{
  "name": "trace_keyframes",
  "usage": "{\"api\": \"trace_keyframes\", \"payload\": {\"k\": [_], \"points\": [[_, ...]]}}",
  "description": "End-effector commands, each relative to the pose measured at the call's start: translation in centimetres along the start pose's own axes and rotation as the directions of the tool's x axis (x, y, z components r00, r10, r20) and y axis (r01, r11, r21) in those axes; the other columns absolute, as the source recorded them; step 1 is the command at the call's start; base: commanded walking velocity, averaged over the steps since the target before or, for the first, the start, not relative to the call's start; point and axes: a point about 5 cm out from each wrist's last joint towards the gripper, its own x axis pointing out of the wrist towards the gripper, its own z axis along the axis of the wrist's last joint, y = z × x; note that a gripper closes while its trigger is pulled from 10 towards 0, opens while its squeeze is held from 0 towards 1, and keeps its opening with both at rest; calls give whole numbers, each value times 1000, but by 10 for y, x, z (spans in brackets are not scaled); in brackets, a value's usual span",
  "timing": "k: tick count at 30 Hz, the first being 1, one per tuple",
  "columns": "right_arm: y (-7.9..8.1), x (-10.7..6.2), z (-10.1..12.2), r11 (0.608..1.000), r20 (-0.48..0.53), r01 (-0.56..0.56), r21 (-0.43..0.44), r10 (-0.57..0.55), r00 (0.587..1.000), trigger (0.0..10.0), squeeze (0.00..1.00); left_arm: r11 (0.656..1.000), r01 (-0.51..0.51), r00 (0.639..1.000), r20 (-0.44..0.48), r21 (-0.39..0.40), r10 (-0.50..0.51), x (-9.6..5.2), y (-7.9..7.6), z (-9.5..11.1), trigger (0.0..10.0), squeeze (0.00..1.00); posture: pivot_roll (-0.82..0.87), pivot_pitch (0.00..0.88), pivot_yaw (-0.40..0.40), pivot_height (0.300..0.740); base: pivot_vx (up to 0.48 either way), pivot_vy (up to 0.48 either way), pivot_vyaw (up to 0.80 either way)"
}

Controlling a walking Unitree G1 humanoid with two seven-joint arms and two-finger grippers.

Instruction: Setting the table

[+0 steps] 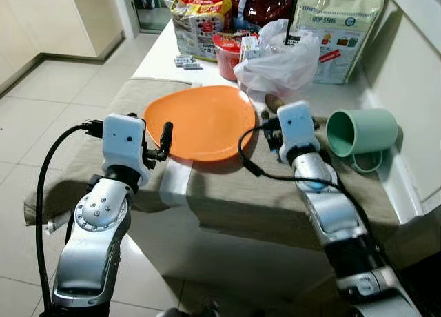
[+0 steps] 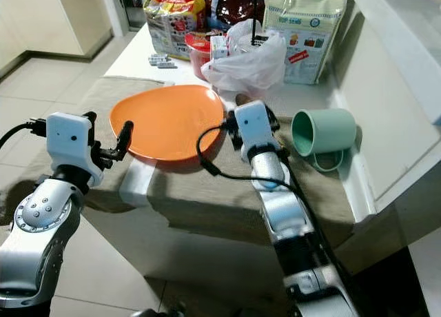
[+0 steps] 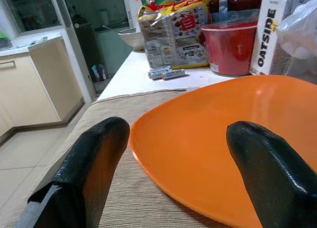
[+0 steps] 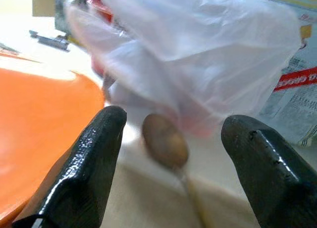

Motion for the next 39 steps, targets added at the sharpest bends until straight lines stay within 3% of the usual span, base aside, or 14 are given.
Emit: {"api": "trace_keyframes", "payload": {"k": [1, 8, 13, 17, 18, 19, 22, 23, 25, 33, 36, 39], "points": [[-5, 4, -2, 999, -9, 25, 26, -25, 1000, 10000, 0, 1000, -3, 1000, 8, 6, 3, 1, 1, 2, 10000, 0, -18, 75, 47, 740, 0, 0, 0], [-12, 17, -6, 996, -48, 67, 60, -64, 997, 10000, 0, 1000, -2, 1000, 3, -6, 3, 1, 1, 1, 10000, 0, -15, 75, 55, 740, 0, 0, 0], [-13, 27, -9, 995, -66, 82, 57, -78, 995, 10000, 0, 995, 89, 996, 17, -50, -88, 1, -13, 6, 10000, 0, -10, 75, 60, 740, 0, 0, 0], [-12, 34, -10, 996, -79, 84, 42, -81, 994, 10000, 0, 972, 213, 977, 53, -102, -208, -4, -21, 22, 10000, 0, -1, 77, 60, 740, 0, 0, 0], [-11, 37, -10, 996, -81, 78, 37, -75, 994, 10000, 0, 950, 272, 962, 55, -151, -267, -6, -19, 30, 10000, 0, 15, 75, 61, 740, 0, 0, 0], [-11, 37, -10, 996, -81, 78, 37, -75, 994, 10000, 0, 950, 272, 962, 55, -151, -267, -6, -19, 30, 10000, 0, 15, 75, 61, 740, 0, 0, 0], [-9, 43, -9, 997, -100, 65, 38, -61, 993, 10000, 0, 890, 390, 920, 68, -234, -385, -9, -22, 46, 10000, 0, 32, 72, 61, 740, 0, 0, 0], [-9, 43, -9, 997, -100, 65, 38, -61, 993, 10000, 0, 890, 390, 920, 68, -234, -385, -9, -22, 46, 10000, 0, 32, 72, 61, 740, 0, 0, 0], [-5, 46, -13, 998, -160, 42, 54, -33, 987, 10000, 0, 840, 452, 890, 93, -299, -446, -6, -25, 58, 10000, 0, 41, 68, 65, 740, 0, 0, 0], [4, 42, -29, 998, -253, 8, 63, 9, 967, 10000, 0, 785, 508, 856, 103, -356, -507, -2, -30, 66, 10000, 0, 45, 69, 70, 740, 0, 0, 0], [9, 38, -37, 997, -288, -8, 80, 31, 957, 10000, 0, 731, 552, 819, 93, -402, -567, -1, -35, 68, 10000, 0, 42, 72, 78, 740, 0, 0, 0], [12, 34, -46, 995, -326, -16, 94, 45, 944, 10000, 0, 700, 567, 800, 90, -434, -593, -1, -35, 71, 10000, 0, 40, 74, 82, 740, 0, 0, 0]]}}
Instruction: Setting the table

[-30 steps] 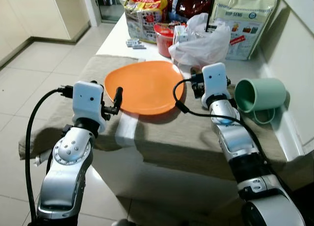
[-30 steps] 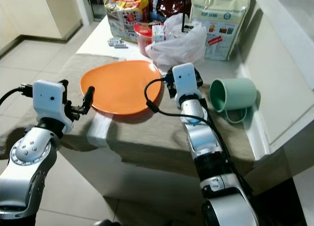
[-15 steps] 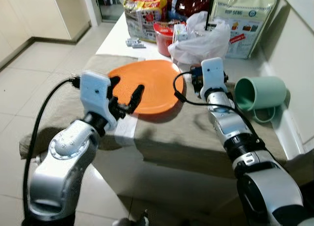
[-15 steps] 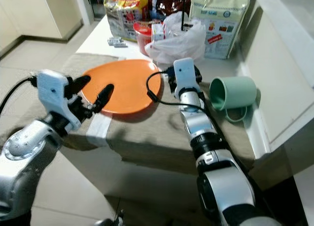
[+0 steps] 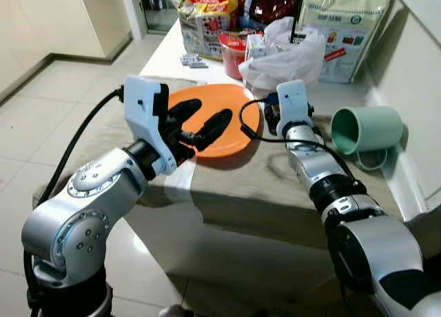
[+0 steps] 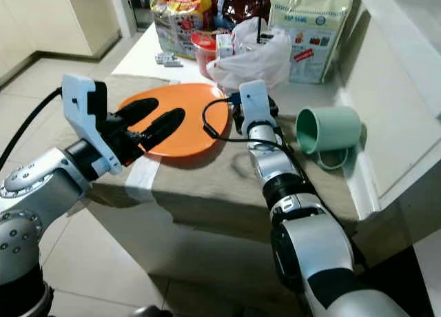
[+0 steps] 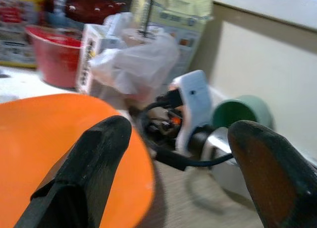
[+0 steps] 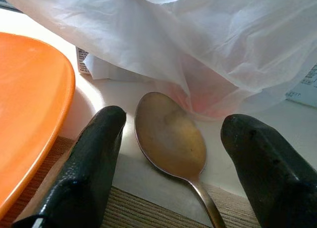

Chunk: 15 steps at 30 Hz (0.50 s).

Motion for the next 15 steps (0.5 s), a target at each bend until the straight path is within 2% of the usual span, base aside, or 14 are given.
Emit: {"api": "trace_keyframes", "payload": {"k": [1, 8, 15], "points": [[9, -7, -31, 999, -136, -36, 20, 39, 990, 10000, 0, 999, 25, 1000, -10, -23, -25, 0, 0, 3, 10000, 0, 40, 74, 82, 740, 0, 0, 0], [12, -13, -51, 998, -209, -42, 41, 50, 977, 10000, 0, 996, 43, 999, -29, -82, -45, -1, -1, 7, 10000, 0, 31, 76, 88, 740, 0, 0, 0], [14, -20, -66, 998, -243, -54, 40, 62, 968, 10000, 0, 996, 58, 995, -76, -65, -63, -2, -3, 5, 10000, 0, 23, 80, 94, 740, 0, 0, 0]]}}
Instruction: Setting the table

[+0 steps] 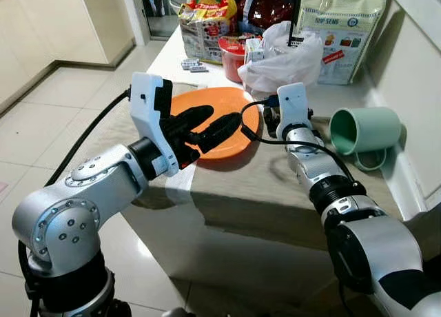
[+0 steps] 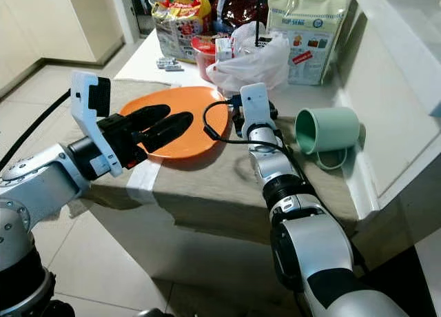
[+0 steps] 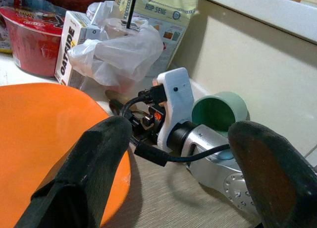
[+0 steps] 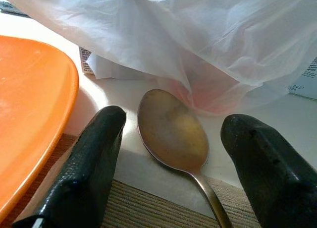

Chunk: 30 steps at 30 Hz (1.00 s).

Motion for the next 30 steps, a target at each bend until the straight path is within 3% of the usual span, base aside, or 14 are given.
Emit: {"api": "trace_keyframes", "payload": {"k": [1, 12, 30], "points": [[11, -16, -56, 999, -213, -42, 18, 45, 976, 10000, 0, 1000, 18, 1000, -22, 21, -17, 0, -3, 2, 10000, 0, 23, 80, 94, 740, 0, 0, 0], [16, -29, -86, 997, -309, -80, 20, 82, 948, 10000, 0, 1000, -2, 999, -46, 18, 3, -2, -3, -1, 10000, 0, 21, 86, 92, 740, 0, 0, 0], [5, -44, -105, 999, -315, -39, -23, 29, 948, 10000, 0, 995, -44, 998, -48, 91, 49, -3, -2, -4, 10000, 0, -4, 90, 82, 740, 0, 0, 0]]}}
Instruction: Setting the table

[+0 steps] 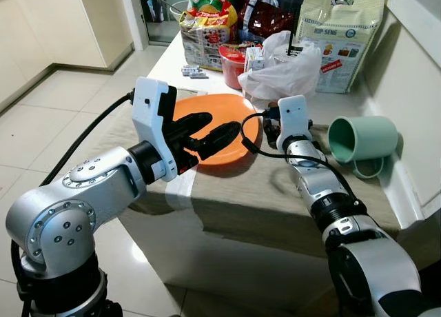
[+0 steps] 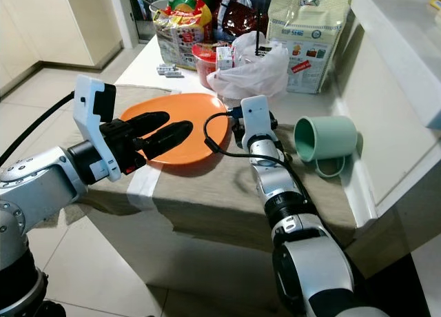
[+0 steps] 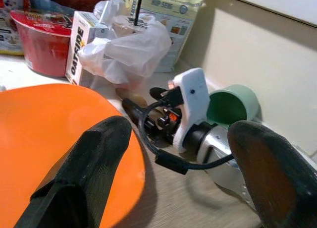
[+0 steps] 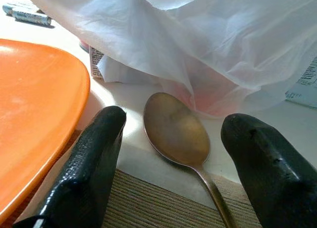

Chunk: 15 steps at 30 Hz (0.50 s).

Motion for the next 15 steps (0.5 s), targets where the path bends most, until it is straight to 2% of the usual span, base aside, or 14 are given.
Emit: {"api": "trace_keyframes", "payload": {"k": [1, 4, 7, 10, 13, 14, 15], "points": [[6, -32, -83, 1000, -333, -16, -24, 7, 943, 10000, 0, 999, -32, 999, 2, 41, 32, -1, 0, -1, 10000, 0, -5, 90, 83, 740, 0, 0, 0], [4, -32, -72, 1000, -239, 12, -26, -18, 971, 10000, 0, 990, -125, 992, 25, 62, 124, 0, 10, -2, 10000, 0, -10, 88, 83, 740, 0, 0, 0], [6, -32, -66, 1000, -199, 12, -17, -15, 980, 10000, 0, 979, -185, 982, 38, 87, 182, 0, 17, -2, 10000, 0, -12, 87, 80, 740, 0, 0, 0], [7, -31, -50, 1000, -102, 21, -18, -22, 995, 10000, 0, 940, -312, 950, 75, 136, 305, -3, 30, -3, 10000, 0, -11, 84, 79, 740, 0, 0, 0], [8, -32, -35, 999, -12, 33, -26, -34, 999, 10000, 0, 871, -456, 890, 124, 184, 440, -10, 46, -8, 10000, 0, -7, 81, 71, 740, 0, 0, 0], [8, -33, -29, 999, 29, 40, -23, -39, 999, 10000, 0, 830, -520, 854, 148, 201, 499, -14, 53, -13, 10000, 0, -6, 80, 66, 740, 0, 0, 0], [8, -33, -29, 999, 29, 40, -23, -39, 999, 10000, 0, 830, -520, 854, 148, 201, 499, -14, 53, -13, 10000, 0, -6, 80, 66, 740, 0, 0, 0]]}}
